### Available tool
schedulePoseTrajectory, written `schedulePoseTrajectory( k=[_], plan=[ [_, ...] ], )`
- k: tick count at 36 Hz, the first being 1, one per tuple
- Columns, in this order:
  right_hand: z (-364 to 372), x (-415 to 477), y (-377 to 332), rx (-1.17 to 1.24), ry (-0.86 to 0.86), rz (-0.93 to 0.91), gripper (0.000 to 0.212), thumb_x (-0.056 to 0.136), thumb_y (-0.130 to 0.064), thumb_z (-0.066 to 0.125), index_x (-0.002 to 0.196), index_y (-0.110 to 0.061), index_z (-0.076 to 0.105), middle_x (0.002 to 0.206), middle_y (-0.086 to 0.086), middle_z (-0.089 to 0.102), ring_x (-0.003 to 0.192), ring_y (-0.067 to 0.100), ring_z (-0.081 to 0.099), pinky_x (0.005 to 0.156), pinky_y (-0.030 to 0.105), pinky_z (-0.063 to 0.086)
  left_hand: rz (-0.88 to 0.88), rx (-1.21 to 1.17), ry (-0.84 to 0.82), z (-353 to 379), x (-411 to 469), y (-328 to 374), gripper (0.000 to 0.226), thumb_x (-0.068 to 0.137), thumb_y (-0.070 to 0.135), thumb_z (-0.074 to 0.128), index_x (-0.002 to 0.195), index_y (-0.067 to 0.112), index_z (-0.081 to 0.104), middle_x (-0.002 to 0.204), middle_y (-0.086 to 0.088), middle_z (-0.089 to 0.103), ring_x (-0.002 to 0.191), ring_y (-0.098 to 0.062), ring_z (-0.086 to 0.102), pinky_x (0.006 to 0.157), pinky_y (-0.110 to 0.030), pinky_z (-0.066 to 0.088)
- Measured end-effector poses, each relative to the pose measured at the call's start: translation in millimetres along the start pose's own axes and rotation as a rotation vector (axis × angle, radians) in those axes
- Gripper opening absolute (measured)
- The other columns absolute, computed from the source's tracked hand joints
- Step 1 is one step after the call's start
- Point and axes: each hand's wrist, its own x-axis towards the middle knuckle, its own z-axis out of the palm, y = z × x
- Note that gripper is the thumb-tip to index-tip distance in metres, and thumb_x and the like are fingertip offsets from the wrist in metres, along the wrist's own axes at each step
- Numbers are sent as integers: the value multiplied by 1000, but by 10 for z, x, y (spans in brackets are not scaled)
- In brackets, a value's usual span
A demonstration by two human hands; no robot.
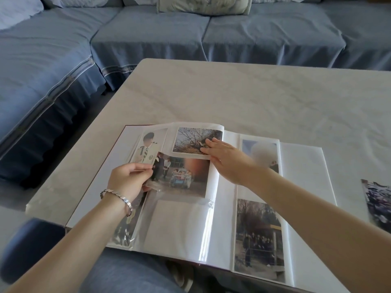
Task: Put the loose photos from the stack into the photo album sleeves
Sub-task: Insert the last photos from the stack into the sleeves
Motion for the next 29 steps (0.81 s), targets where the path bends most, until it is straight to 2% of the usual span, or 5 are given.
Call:
schedulePoseTrajectory(
  k=[6, 17, 19, 21, 29],
  plan=[
    [11, -4, 9, 32, 4, 3, 42, 102, -21, 28, 144, -24, 34, 155, -6, 19, 143, 7, 7, 110, 18, 1, -131, -70, 28, 56, 30, -36, 23, 85, -5, 58, 74, 13, 67, 77, -6, 65, 64, -18, 62, 46, -17, 53],
    [1, -16, 24, 59, -9, 1, 41, 103, -21, 27, 143, -24, 36, 155, -5, 19, 143, 7, 8, 107, 13, -3, -16, 56, -25, 2, -1, 20, 18, 82, 2, 65, 74, 17, 70, 89, -10, 70, 81, -24, 66, 72, -32, 56],
    [3, -20, 18, 61, -5, 4, 41, 103, -22, 27, 143, -24, 36, 155, -5, 19, 143, 6, 8, 107, 13, -3, 17, 79, -18, 10, -8, 45, 6, 78, 14, 73, 76, 18, 69, 82, -2, 71, 78, -15, 67, 70, -29, 56],
    [7, -25, 8, 71, 14, 5, 41, 103, -23, 28, 143, -23, 36, 155, -5, 19, 143, 6, 8, 107, 13, -2, 66, 191, -6, 45, -39, 79, 20, 68, 25, 82, 80, 23, 65, 76, 8, 69, 70, -4, 64, 59, -17, 50],
    [9, -110, -28, 127, 92, 17, 44, 100, -30, 37, 144, -27, 33, 156, -11, 16, 141, 9, 18, 112, 26, 17, 95, 216, 71, 103, -65, 219, 47, 58, 19, 88, 95, 27, 60, 77, 0, 67, 58, -11, 60, 54, -19, 43]
  ],
)
